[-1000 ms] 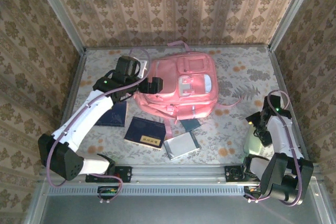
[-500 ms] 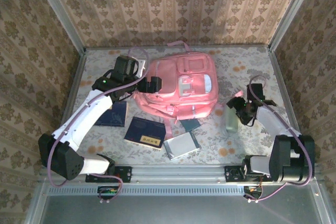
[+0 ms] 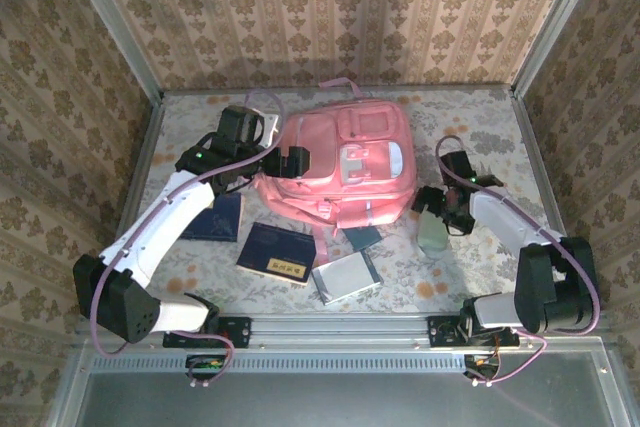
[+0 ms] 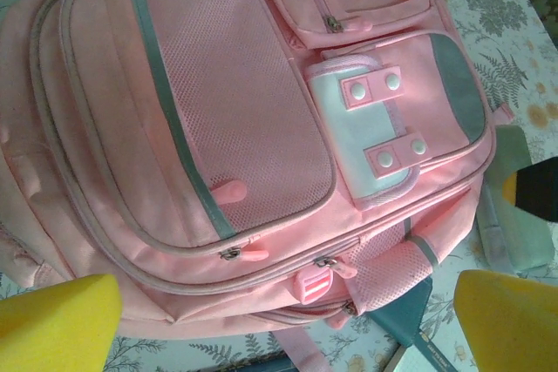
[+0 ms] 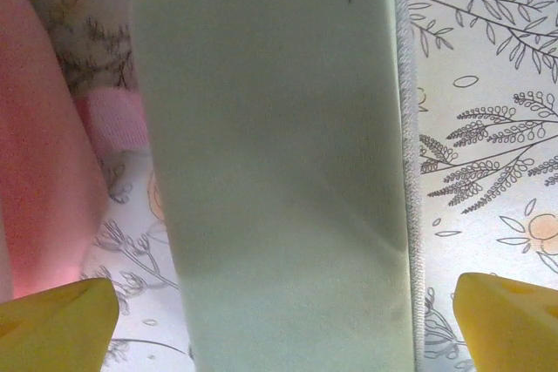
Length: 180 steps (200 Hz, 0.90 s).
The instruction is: Pack the student bag
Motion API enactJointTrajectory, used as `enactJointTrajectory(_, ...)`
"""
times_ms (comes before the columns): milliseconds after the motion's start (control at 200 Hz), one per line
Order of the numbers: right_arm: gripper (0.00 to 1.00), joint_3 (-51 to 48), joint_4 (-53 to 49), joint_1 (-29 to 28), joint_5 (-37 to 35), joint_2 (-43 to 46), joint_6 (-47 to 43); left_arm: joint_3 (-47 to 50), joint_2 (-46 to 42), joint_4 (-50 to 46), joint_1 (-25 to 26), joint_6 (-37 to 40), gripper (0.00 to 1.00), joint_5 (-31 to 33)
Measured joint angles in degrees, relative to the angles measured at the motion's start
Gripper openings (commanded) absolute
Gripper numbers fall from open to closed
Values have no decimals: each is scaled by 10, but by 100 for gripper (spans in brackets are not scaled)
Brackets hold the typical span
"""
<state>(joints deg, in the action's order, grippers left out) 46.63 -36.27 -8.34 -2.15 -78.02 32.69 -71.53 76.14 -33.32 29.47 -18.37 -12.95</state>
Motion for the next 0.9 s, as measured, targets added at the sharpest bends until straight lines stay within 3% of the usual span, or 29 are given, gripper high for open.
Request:
enactJointTrajectory(295,100,1,-9,-37,-43,-18,-52,1,0,0,0,0,100,-4)
enactJointTrajectory(655,76,1,-12,-39,-51,-53,-40,3,0,5,-7,0,100,-13)
enactJointTrajectory(785,73,0,-22,-47,-52,-13,-35,4,0,9,-5,-3,100,-27)
enactJointTrajectory(900,71,0,-28,-79,-53,81,-38,3,0,9,4,-14,100,-40)
